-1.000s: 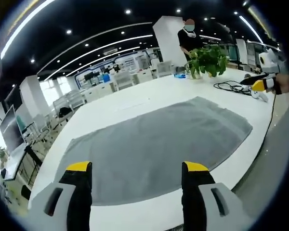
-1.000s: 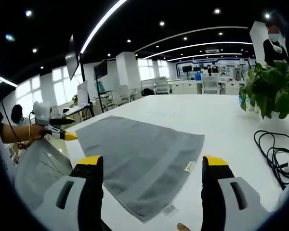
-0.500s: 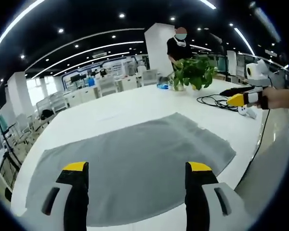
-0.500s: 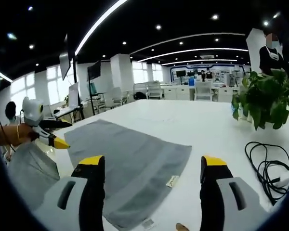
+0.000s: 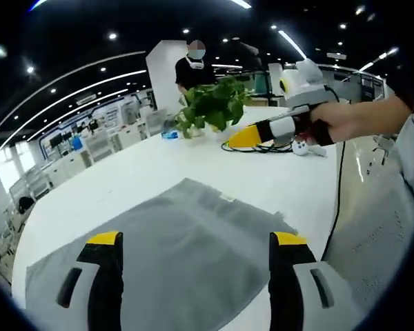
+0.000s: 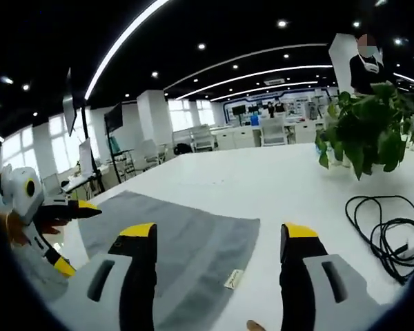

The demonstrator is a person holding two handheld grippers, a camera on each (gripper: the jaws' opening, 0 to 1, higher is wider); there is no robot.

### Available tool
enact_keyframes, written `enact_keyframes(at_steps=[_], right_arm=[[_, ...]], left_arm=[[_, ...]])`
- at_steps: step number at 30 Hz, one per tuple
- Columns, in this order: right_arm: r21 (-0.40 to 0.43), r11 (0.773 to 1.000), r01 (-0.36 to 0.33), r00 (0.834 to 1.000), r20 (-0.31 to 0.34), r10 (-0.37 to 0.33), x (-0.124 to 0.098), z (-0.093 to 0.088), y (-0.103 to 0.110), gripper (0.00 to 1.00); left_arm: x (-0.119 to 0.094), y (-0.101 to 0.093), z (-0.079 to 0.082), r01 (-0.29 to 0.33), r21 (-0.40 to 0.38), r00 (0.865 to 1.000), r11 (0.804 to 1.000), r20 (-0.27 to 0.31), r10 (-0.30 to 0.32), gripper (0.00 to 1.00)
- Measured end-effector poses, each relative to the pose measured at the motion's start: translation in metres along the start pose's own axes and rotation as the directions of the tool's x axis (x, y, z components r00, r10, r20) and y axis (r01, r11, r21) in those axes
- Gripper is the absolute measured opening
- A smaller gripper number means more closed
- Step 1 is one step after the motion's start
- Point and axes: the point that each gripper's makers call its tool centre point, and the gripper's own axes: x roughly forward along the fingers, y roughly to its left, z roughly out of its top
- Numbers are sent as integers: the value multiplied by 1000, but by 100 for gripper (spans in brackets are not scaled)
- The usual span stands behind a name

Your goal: Fold the towel on the table until its edges align and the towel forms a compact rectangular stack.

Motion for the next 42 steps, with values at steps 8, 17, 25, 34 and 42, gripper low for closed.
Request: enact_keyframes(at_steps=[8,17,25,34,42], right_arm=[[-13,1000,25,1000,1,-25,20,3,-15,70],[-41,999,36,999,-25,-37,41,-7,-29,66],[-63,996,66,995,-70,-71,57,-26,-50,64],[-68,997,47,993,-106,-54,76,-34,-47,61],[-82,996,23,988,-152,-35,95,-44,-41,58]], left_arm=[[27,-39,-1,89,54,996,995,-19,-88,88],[47,-82,-22,204,112,977,973,-80,-195,79],[53,-109,-34,287,130,956,949,-101,-275,60],[57,-132,-38,374,119,925,920,-117,-361,31],[64,-147,-44,427,106,900,898,-145,-411,25]])
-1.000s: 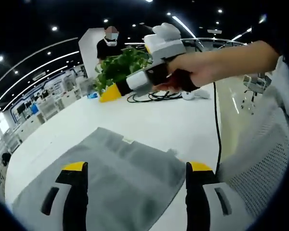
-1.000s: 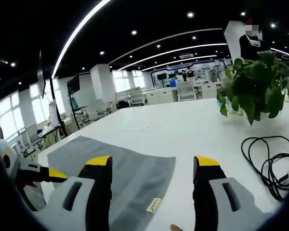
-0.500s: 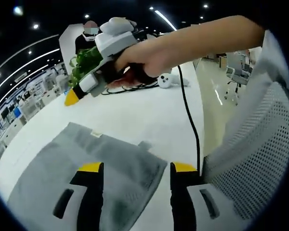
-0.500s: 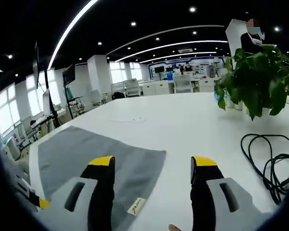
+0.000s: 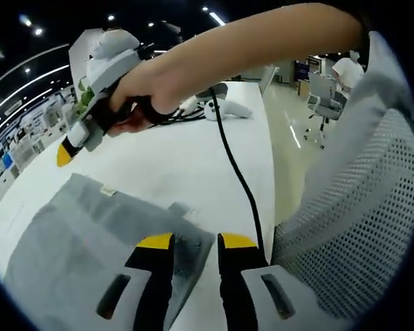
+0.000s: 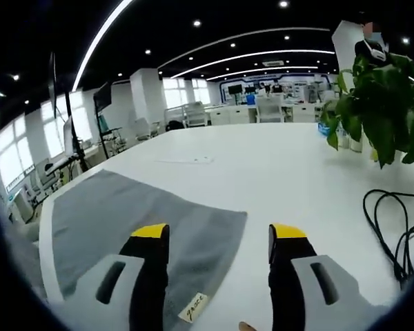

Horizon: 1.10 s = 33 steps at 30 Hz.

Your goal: Fold the towel on the table until its edges align and the towel forms a compact rectangular stack.

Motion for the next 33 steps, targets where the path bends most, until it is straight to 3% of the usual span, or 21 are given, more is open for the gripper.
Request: enact_keyframes(at_steps=[6,7,8,13,17,22,33], right_arm=[[0,1000,-2,1000,-4,2,7,3,-2,56],[2,1000,0,1000,-8,0,8,2,-2,55],[5,1000,4,1000,-13,-3,9,0,-2,56],[22,1000,12,998,-58,-11,20,-13,-14,54],[41,999,18,998,-58,-16,25,-14,-20,53],[33,999,8,996,-84,-6,31,-21,-18,52],[41,999,26,994,-109,-21,47,-28,-32,44]], left_arm=[[11,-5,-9,17,-4,999,1000,-27,-17,24],[13,-6,-3,22,-29,1000,999,19,-22,22],[12,-6,-7,30,-45,1000,999,2,-30,22],[10,-4,-6,14,-49,999,999,44,-12,20],[9,0,-6,5,-58,998,998,64,-2,15],[7,-1,-6,5,-44,996,999,89,-1,13],[9,3,-8,4,-36,996,999,95,0,5]])
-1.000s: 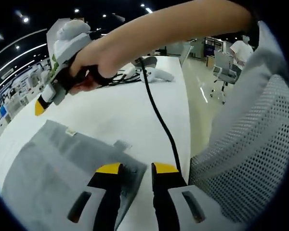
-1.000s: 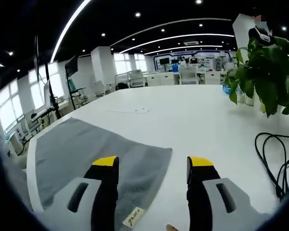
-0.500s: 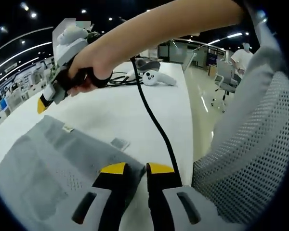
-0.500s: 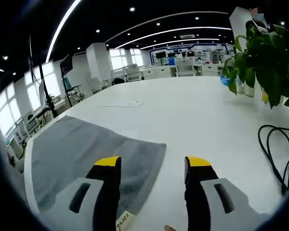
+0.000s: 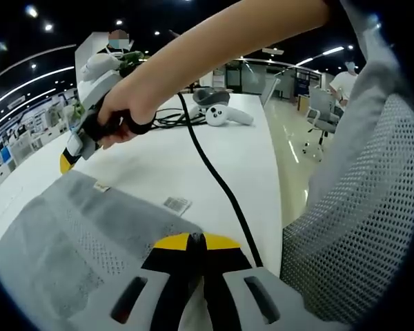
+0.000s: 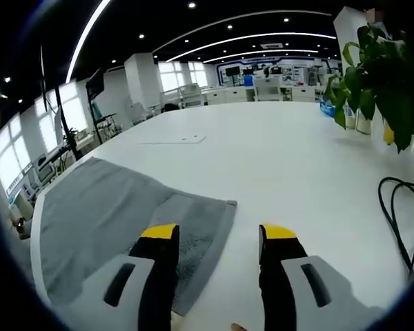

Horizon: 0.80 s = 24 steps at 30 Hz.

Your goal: Fold the towel on the table until its edges align and the towel forms a compact rectangular stack.

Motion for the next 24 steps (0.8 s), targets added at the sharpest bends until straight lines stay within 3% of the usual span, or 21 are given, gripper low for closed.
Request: enact_keyframes(at_steps=[9,18,20,24], right_arm=[[15,1000,11,1000,-5,-11,7,0,-2,37],[-23,999,22,1000,-17,-23,22,2,1,25],[-24,999,33,998,-43,-34,25,-4,0,23],[-93,995,34,999,-27,-37,26,1,3,19]], left_arm=[[4,1,-1,1,2,1000,1000,9,-1,5],[5,1,0,4,-15,1000,1000,21,-4,5],[5,1,0,4,-17,1000,1000,24,-4,5],[5,1,1,2,-20,1000,1000,24,-2,5]])
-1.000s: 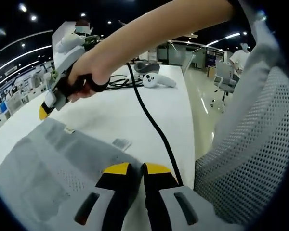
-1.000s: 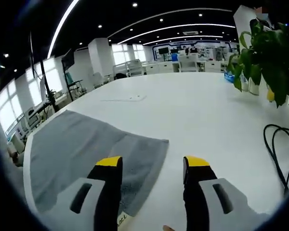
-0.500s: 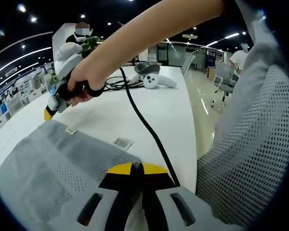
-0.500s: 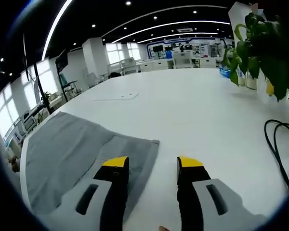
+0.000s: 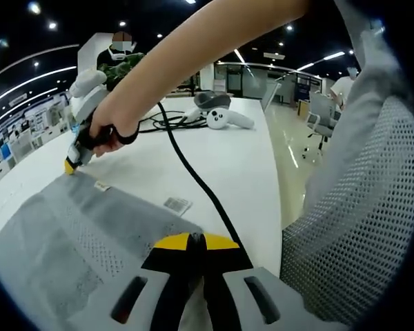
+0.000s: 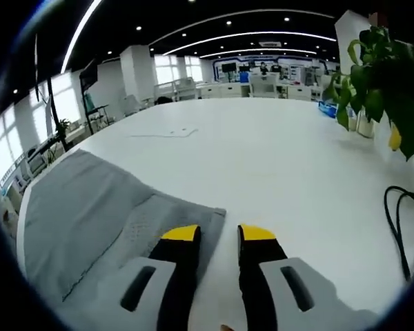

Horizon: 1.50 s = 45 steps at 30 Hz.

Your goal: Fold the towel on the table until its edges align and the towel forms a compact rectangular stack.

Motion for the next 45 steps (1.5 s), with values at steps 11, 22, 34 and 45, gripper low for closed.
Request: enact_keyframes(at_steps=[11,22,34,45], right_arm=[[-14,998,-62,995,80,63,1,-3,13,1],[25,999,-47,992,117,44,4,-5,6,0],[86,995,-58,989,140,46,10,-5,-3,0],[66,998,-18,988,152,8,7,-5,2,0]], left_arm=[[-1,0,0,6,-22,1000,1000,16,-5,5],[-2,2,0,15,-62,999,998,40,-12,5],[-3,2,1,26,-119,998,993,63,-18,5],[-4,3,0,32,-175,996,984,84,-17,5]])
